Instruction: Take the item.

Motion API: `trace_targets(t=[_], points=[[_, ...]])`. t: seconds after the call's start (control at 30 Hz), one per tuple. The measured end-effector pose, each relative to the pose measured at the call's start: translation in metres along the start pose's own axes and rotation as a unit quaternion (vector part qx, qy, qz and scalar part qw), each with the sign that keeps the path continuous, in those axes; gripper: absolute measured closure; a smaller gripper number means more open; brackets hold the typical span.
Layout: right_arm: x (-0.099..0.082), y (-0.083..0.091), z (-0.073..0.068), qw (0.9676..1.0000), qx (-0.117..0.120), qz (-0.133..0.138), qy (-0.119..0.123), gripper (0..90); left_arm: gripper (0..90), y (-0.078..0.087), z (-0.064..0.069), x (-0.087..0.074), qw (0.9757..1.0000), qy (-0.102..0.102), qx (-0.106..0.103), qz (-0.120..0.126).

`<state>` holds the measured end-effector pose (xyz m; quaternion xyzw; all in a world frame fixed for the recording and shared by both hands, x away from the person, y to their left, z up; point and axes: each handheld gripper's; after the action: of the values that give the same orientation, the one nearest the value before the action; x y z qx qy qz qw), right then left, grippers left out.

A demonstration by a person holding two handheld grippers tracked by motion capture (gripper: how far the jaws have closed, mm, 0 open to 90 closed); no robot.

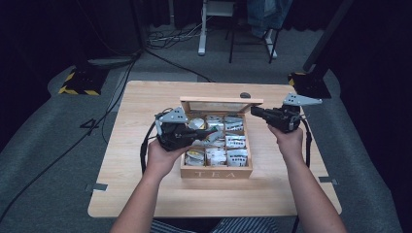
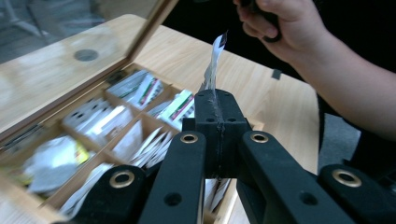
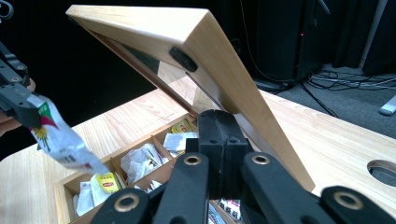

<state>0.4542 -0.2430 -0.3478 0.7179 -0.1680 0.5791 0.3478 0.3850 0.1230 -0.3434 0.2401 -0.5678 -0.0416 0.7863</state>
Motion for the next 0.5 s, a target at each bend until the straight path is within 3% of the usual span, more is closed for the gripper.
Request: trace_targets(t=[0.23, 0.33, 0.5], points=[[0.0, -0.001, 0.0, 1.0, -0.001, -0.002, 0.0, 90.0, 90.0, 0.022, -0.002, -0.015, 0.9994, 0.009, 0.033, 0.003], [0.0, -0.001, 0.0, 1.0, -0.001, -0.003, 0.0, 90.0, 90.0, 0.034, -0.004, -0.023, 0.9974, 0.022, 0.068, 0.007], [0.0, -0.001, 0.0, 1.0, -0.001, -0.003, 0.001, 90.0, 90.0, 0.048, -0.009, -0.033, 0.9949, 0.039, 0.091, 0.017]])
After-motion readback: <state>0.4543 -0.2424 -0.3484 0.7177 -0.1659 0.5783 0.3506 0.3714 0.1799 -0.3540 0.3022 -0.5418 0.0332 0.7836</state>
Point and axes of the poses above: each handheld gripper's, and its own axes: y roughly backward along the jaws, x roughly out of its top, z roughly to its right, and after that the axes turned 9 degrees about -x, right-handed
